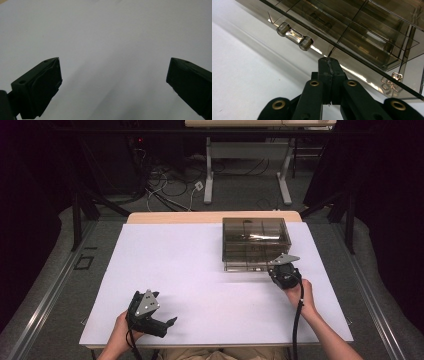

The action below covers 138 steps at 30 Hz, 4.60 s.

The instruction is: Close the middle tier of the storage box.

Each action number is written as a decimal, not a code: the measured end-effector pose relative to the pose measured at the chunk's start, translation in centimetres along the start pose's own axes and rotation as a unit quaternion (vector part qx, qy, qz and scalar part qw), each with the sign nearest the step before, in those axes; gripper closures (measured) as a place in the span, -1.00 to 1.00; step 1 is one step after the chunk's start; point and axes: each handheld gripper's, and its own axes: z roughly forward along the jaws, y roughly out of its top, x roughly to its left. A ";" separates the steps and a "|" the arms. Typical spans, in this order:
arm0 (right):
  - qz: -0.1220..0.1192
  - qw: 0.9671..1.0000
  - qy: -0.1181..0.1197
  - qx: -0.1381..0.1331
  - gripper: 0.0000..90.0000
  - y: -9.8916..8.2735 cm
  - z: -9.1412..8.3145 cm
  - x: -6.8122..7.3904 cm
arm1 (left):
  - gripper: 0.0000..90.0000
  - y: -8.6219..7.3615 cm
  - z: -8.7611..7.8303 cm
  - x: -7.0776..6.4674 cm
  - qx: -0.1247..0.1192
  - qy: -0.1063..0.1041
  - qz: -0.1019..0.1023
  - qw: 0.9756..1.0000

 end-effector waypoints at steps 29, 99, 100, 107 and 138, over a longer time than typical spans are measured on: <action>0.002 1.000 -0.012 0.002 1.00 1.2 0.9 -0.3 | -1.00 0.0 -0.1 0.0 0.003 0.001 0.003 1.000; 0.040 0.998 -0.051 0.002 1.00 2.7 4.0 -0.9 | -1.00 0.1 0.0 0.0 0.002 0.000 0.003 1.000; 0.041 0.998 -0.052 0.002 1.00 2.7 4.0 -0.9 | -1.00 0.1 0.0 0.0 0.002 0.000 0.003 1.000; 0.050 0.997 -0.052 -0.001 1.00 3.2 4.0 -1.0 | -1.00 0.0 0.0 0.0 0.001 0.000 0.003 1.000; 0.062 0.997 -0.034 0.013 0.78 2.8 3.8 -1.2 | -1.00 0.1 0.0 0.0 0.003 0.001 0.004 1.000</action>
